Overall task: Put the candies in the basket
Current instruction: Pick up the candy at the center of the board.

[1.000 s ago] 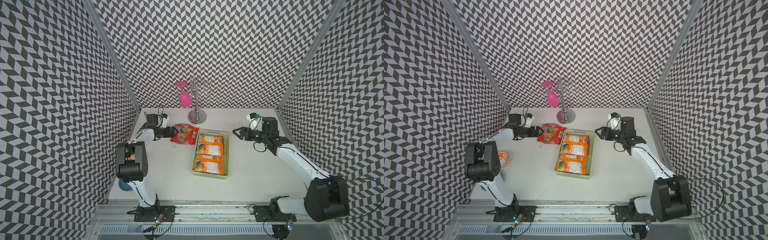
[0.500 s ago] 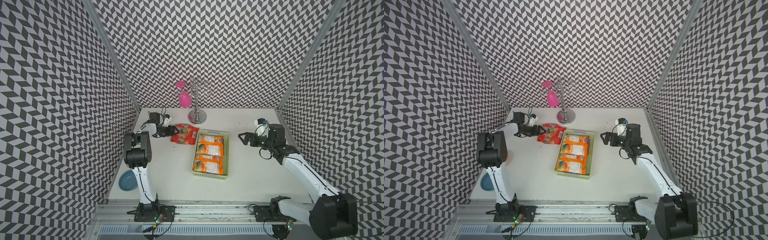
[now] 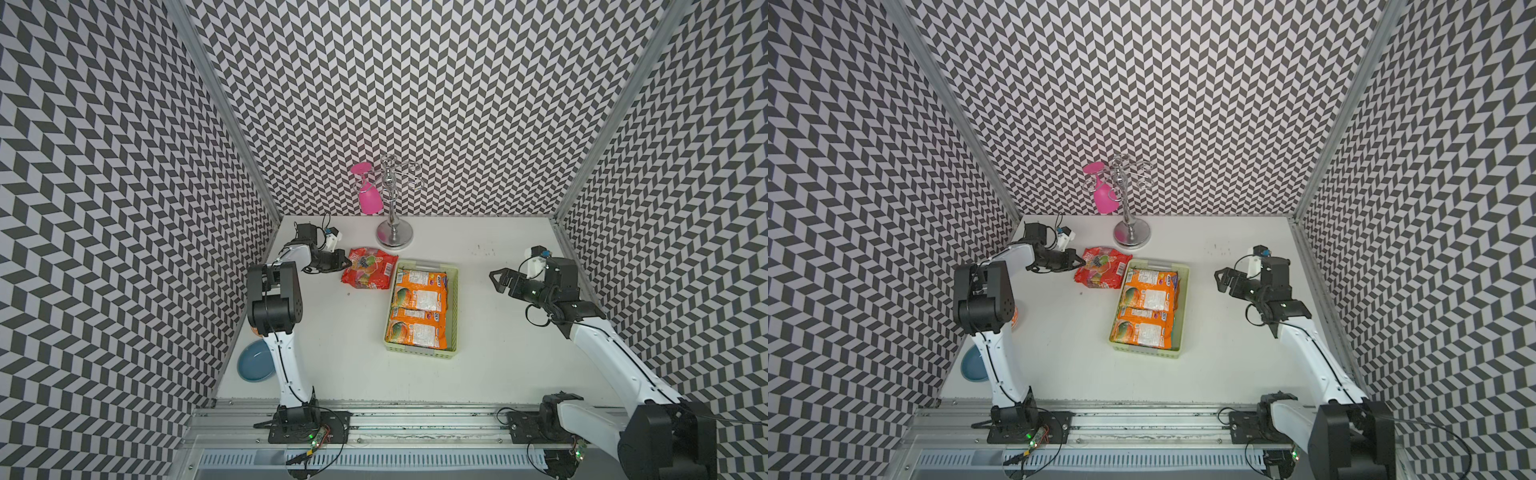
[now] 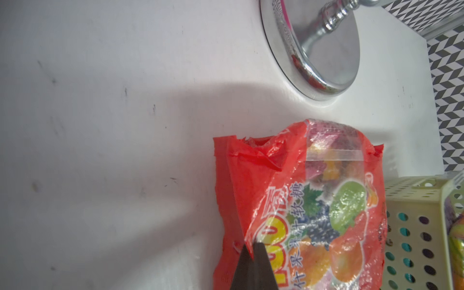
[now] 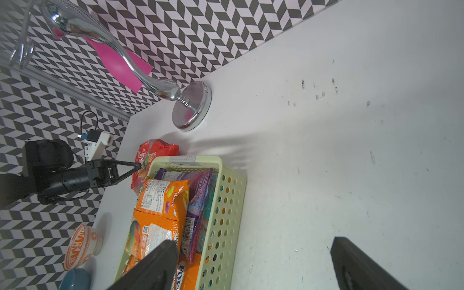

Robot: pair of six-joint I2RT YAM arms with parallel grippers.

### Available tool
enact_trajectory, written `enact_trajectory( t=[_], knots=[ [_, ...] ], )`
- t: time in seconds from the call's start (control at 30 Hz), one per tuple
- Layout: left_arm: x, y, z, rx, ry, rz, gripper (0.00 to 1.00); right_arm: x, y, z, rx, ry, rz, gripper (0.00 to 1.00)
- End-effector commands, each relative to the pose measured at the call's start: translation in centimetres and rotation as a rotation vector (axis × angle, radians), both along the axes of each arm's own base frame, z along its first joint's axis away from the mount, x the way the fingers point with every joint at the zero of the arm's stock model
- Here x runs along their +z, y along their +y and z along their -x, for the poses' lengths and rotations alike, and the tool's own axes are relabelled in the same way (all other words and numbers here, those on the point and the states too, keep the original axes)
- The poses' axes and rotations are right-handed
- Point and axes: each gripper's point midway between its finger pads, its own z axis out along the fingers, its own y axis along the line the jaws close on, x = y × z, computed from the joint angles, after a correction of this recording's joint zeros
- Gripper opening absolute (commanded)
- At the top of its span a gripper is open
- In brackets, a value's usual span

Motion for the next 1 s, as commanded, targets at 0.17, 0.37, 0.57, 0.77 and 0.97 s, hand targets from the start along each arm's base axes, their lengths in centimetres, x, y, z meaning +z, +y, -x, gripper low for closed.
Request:
enact_trajectory(
  t=[0.17, 0.37, 0.57, 0.77, 0.97],
  knots=[
    [7.9, 0.0, 0.7, -0.004, -0.155, 0.017, 0.00, 2.2, 2.1, -0.4, 0.127, -0.085, -0.069, 0.99],
    [11.8, 0.7, 2.0, 0.019, -0.237, 0.008, 0.00, 3.0, 4.2, -0.4, 0.209, -0.086, -0.130, 0.99],
    [17.7, 0.2, 3.4, 0.004, -0.347, 0.066, 0.00, 4.5, 8.8, -0.6, 0.342, -0.097, -0.076, 0.98],
    [24.3, -1.6, 5.8, -0.066, -0.466, 0.115, 0.00, 5.1, 10.3, -0.6, 0.386, -0.085, -0.125, 0.98],
    [28.3, -4.8, 10.1, -0.202, -0.499, 0.225, 0.00, 5.7, 10.4, 0.1, 0.426, -0.114, -0.115, 0.98]
  ],
)
